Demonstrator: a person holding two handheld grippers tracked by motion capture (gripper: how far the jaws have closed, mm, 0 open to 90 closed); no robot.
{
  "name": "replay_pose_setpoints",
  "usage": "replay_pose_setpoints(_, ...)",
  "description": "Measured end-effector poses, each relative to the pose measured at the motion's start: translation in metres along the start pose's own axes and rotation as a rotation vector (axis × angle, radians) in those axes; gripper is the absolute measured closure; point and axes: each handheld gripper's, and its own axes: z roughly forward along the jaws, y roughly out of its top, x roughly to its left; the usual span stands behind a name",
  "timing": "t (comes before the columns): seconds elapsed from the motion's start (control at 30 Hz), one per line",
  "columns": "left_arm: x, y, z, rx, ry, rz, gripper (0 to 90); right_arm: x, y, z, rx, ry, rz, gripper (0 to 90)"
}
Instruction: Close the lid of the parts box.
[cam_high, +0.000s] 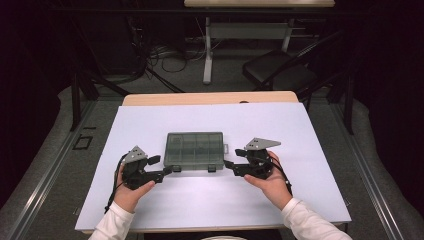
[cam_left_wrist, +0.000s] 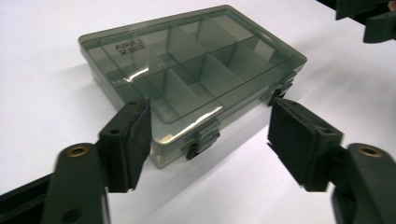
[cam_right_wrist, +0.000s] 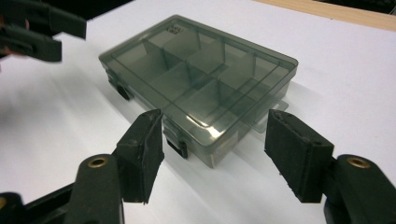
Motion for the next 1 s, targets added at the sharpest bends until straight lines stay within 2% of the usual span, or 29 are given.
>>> replay_pose_setpoints(0.07, 0.001, -0.002, -0.002, 0.002, 0.014, -0.005, 25.9, 0.0, -0.002, -0.002, 0.01, -0.019, -0.02, 33.8)
replay_pose_setpoints(0.2, 0.003, -0.005, -0.006, 0.003, 0.027, -0.016, 20.7, -0.005, -0.008, -0.007, 0.034, -0.021, 0.003, 29.3)
replay_pose_setpoints(0.37, 0.005, -0.007, -0.014, 0.009, 0.006, -0.017, 20.5, -0.013, -0.018, -0.024, 0.008, -0.047, -0.008, 28.3)
replay_pose_setpoints(0.53, 0.006, -0.009, -0.02, 0.041, 0.021, -0.004, 20.6, -0.024, -0.03, -0.046, -0.012, -0.064, 0.001, 25.9)
replay_pose_setpoints(0.6, 0.007, -0.01, -0.022, 0.023, 0.004, -0.003, 20.5, -0.028, -0.036, -0.053, -0.006, -0.07, 0.011, 22.4)
replay_pose_setpoints(0.67, 0.008, -0.01, -0.025, 0.022, 0.014, -0.006, 19.5, -0.031, -0.041, -0.058, -0.001, -0.082, 0.017, 20.3)
replay_pose_setpoints(0.77, 0.01, -0.012, -0.028, -0.001, 0.005, -0.02, 17.0, -0.035, -0.047, -0.066, -0.012, -0.096, 0.026, 17.9)
replay_pose_setpoints(0.87, 0.014, -0.016, -0.032, -0.022, 0.004, -0.032, 15.2, -0.04, -0.052, -0.073, -0.018, -0.126, 0.017, 16.6)
replay_pose_setpoints(1.0, 0.021, -0.02, -0.036, -0.058, 0.014, -0.056, 15.2, -0.046, -0.06, -0.079, -0.039, -0.144, 0.042, 16.0)
